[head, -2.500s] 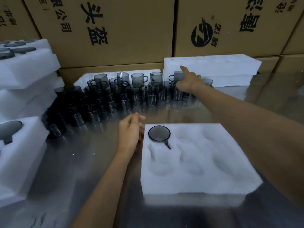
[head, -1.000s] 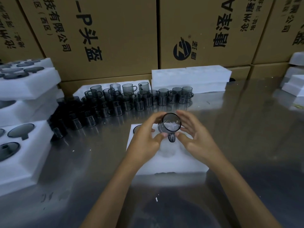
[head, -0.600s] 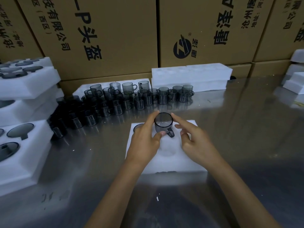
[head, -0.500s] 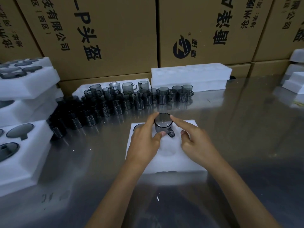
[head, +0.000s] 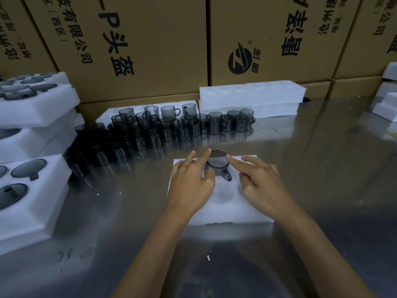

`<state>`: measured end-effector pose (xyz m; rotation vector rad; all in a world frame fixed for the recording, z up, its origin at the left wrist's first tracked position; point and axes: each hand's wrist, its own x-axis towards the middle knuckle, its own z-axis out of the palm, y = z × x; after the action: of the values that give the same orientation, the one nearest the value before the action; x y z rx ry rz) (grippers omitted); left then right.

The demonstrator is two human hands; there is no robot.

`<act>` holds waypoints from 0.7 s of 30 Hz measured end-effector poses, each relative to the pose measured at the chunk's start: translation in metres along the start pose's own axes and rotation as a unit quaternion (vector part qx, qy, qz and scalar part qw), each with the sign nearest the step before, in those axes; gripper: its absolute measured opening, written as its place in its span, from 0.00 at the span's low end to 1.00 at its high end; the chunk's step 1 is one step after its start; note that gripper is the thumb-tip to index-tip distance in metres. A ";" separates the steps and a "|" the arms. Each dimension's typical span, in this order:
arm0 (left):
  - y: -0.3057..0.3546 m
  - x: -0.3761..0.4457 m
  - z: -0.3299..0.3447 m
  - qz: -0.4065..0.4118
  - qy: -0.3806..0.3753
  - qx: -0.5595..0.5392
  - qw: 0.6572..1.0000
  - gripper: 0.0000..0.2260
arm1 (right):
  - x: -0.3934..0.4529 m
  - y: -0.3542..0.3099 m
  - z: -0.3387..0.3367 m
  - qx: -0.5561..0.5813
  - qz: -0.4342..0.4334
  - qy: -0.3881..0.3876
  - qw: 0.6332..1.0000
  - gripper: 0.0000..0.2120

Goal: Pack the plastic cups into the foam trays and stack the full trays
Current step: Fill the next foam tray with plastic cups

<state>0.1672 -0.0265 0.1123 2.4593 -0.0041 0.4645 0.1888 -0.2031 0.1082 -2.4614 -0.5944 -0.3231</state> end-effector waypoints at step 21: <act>0.005 -0.003 0.006 0.027 -0.126 0.183 0.975 0.21 | 0.000 -0.006 0.004 -0.083 0.031 -0.083 0.993 0.26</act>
<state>0.1654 -0.0348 0.1098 2.8734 -0.0969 0.1836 0.1864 -0.1966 0.1080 -2.6789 -0.5778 -0.1489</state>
